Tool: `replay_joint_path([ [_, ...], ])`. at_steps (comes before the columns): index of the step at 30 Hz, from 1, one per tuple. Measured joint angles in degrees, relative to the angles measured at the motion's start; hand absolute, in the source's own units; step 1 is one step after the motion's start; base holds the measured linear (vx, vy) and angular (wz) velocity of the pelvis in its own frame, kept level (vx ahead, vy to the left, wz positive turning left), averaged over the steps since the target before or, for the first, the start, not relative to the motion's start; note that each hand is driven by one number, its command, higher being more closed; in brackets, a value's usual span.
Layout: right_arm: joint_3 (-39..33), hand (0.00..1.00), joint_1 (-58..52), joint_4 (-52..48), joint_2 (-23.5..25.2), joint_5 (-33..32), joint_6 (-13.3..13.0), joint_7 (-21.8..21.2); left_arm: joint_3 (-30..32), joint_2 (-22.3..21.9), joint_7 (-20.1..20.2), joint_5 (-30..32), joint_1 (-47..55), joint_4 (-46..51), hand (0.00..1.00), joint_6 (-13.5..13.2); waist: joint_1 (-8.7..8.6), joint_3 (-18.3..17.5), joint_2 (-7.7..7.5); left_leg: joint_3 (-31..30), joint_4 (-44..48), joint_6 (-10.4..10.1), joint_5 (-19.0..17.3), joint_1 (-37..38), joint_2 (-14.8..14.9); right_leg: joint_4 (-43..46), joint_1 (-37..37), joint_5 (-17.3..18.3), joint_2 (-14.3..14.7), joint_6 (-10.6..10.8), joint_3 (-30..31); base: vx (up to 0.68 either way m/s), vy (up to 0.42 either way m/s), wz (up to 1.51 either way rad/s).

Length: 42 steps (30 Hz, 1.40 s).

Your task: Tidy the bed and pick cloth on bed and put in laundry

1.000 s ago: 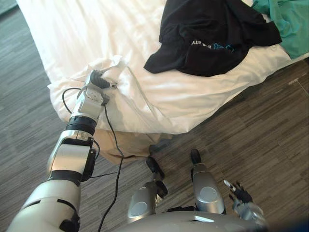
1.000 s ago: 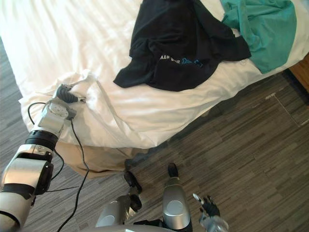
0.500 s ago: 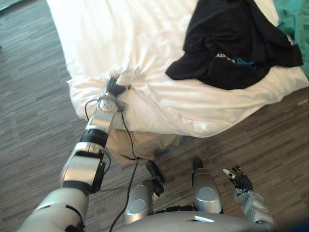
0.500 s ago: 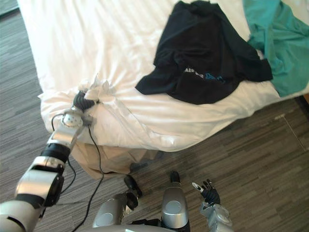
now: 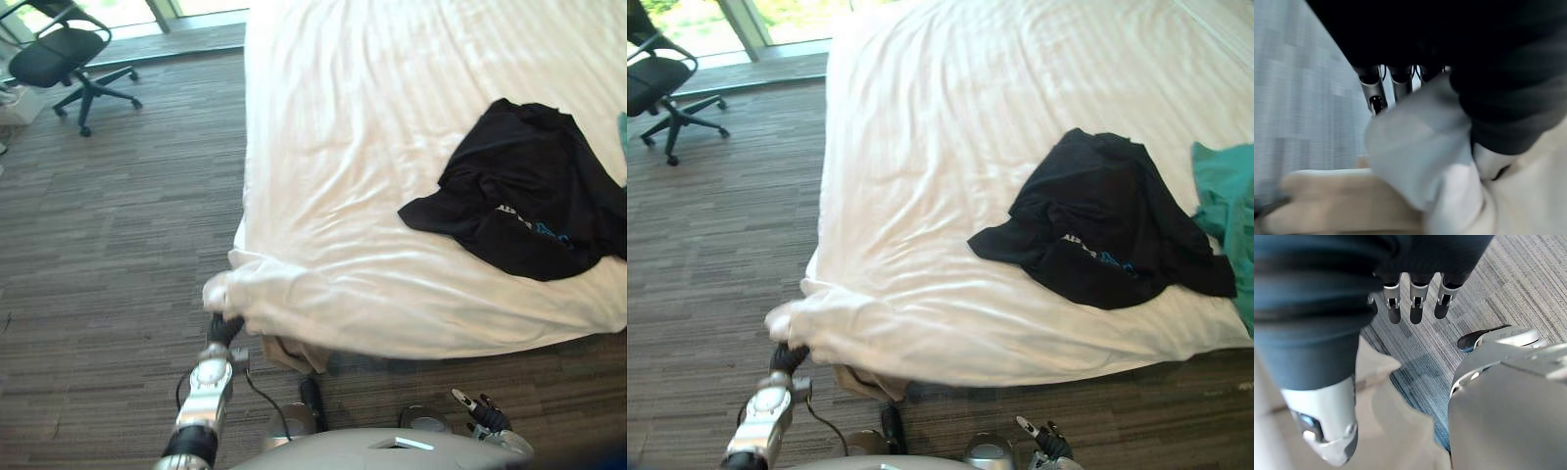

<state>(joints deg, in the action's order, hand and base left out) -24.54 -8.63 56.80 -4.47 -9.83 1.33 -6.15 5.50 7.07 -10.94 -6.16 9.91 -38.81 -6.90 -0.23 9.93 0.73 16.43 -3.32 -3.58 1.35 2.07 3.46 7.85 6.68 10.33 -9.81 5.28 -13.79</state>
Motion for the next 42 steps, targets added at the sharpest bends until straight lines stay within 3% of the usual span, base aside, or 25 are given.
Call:
replay_joint_path([
  [5,-3.3,0.00,0.3,2.3,1.8,-0.1,2.5,0.4,9.3,-4.7,-0.6,-5.7,0.8,-4.9,0.00,-0.2,0.92,-1.3,-1.35,-1.6,-1.9,0.3,1.1,2.1,-1.1,-1.3,2.8,-0.2,-0.3,0.2,-2.0,-0.02,0.003,0.10],
  [10,-10.0,0.00,0.5,5.4,2.1,-0.9,5.2,1.4,31.5,-6.0,-3.2,-6.8,4.8,-20.4,0.00,7.7,1.11,-1.5,-0.79,-3.2,-2.3,0.9,1.8,1.7,-1.8,-2.6,3.3,-0.1,-0.9,0.3,-2.9,-0.06,0.002,0.08],
  [13,-11.9,0.00,1.2,6.2,1.9,-4.7,7.3,3.0,36.1,-5.7,-2.7,-5.5,9.0,-21.2,0.00,10.4,1.73,-1.4,-0.31,-3.6,-2.7,1.3,2.3,1.2,-3.1,-3.7,3.6,1.5,-2.0,1.0,-3.0,-0.10,0.005,0.10],
  [15,-13.2,0.00,1.2,6.3,1.5,-7.1,8.3,4.0,36.4,-5.8,-1.2,-3.2,9.9,-21.3,0.00,10.6,1.65,-1.7,0.46,-4.4,-2.7,1.5,2.5,1.2,-3.4,-3.4,3.7,1.9,-2.2,1.1,-3.8,-0.10,0.005,0.18],
  [18,-14.4,0.00,1.8,6.9,1.1,-9.6,9.5,5.4,36.1,-5.8,3.7,1.2,9.2,-21.2,0.00,8.7,1.31,-2.2,1.33,-4.4,-2.7,1.2,2.5,1.1,-3.3,-3.4,3.7,2.1,-2.1,0.8,-3.8,-0.06,0.009,0.03],
  [20,-15.9,0.00,1.6,7.6,1.1,-11.3,9.7,6.4,33.7,-5.5,6.2,1.2,7.4,-21.1,0.00,5.5,1.17,-2.5,0.81,-4.2,-2.7,1.1,2.4,1.0,-3.1,-3.7,3.6,2.1,-1.9,0.9,-3.7,-0.03,-0.002,-0.05],
  [26,-20.2,0.00,1.7,7.6,1.2,-16.9,9.8,10.9,23.7,-3.6,11.1,-2.0,2.8,-19.6,0.00,0.1,1.03,-3.4,-1.06,-1.1,-2.7,1.0,1.1,1.4,-3.0,-4.5,2.8,1.0,-1.7,0.9,-0.8,0.07,0.003,-0.25],
  [32,-28.9,0.00,2.0,5.3,0.8,-19.2,9.7,15.6,18.9,-2.1,12.4,-4.5,1.9,-18.5,0.00,-1.0,0.60,-3.4,-2.14,0.7,-2.4,0.3,-0.4,3.7,-2.5,-4.9,4.1,0.4,-1.1,0.5,1.2,0.16,-0.018,-0.16],
  [34,-31.6,0.00,3.0,4.3,-2.2,-18.9,9.4,16.4,18.1,-1.7,12.4,-6.0,1.9,-18.5,0.00,-0.8,0.52,-3.4,-2.13,1.5,-2.3,0.3,-0.4,4.2,-1.4,-4.8,4.1,-1.3,-0.1,0.0,2.0,0.15,-0.045,-0.15],
  [35,-32.4,1.00,3.3,3.8,-3.2,-18.7,9.3,16.6,18.0,-1.7,12.4,-6.5,1.9,-18.6,0.00,-0.8,0.52,-3.5,-2.01,1.7,-2.3,0.3,-0.4,4.4,-1.2,-4.8,4.1,-1.7,0.1,-0.3,2.1,0.10,-0.038,-0.21],
  [39,-33.8,1.00,6.4,-2.3,-11.2,-15.6,4.7,17.6,16.0,-1.5,12.3,-8.4,2.6,-18.7,0.00,-0.7,-0.26,-3.6,-1.30,1.8,-2.3,0.3,-0.4,5.1,-0.4,-3.6,4.0,-3.5,0.8,-0.4,2.5,0.07,-0.044,-0.03],
  [42,-30.5,1.00,8.9,-9.2,-15.0,-13.3,0.4,17.1,14.0,-0.9,12.0,-9.1,3.1,-18.6,0.00,-0.7,-0.47,-3.6,-1.25,1.9,-2.3,0.3,-0.4,5.3,0.0,-2.8,3.7,-3.5,0.7,-0.3,3.8,0.03,-0.059,-0.05],
])
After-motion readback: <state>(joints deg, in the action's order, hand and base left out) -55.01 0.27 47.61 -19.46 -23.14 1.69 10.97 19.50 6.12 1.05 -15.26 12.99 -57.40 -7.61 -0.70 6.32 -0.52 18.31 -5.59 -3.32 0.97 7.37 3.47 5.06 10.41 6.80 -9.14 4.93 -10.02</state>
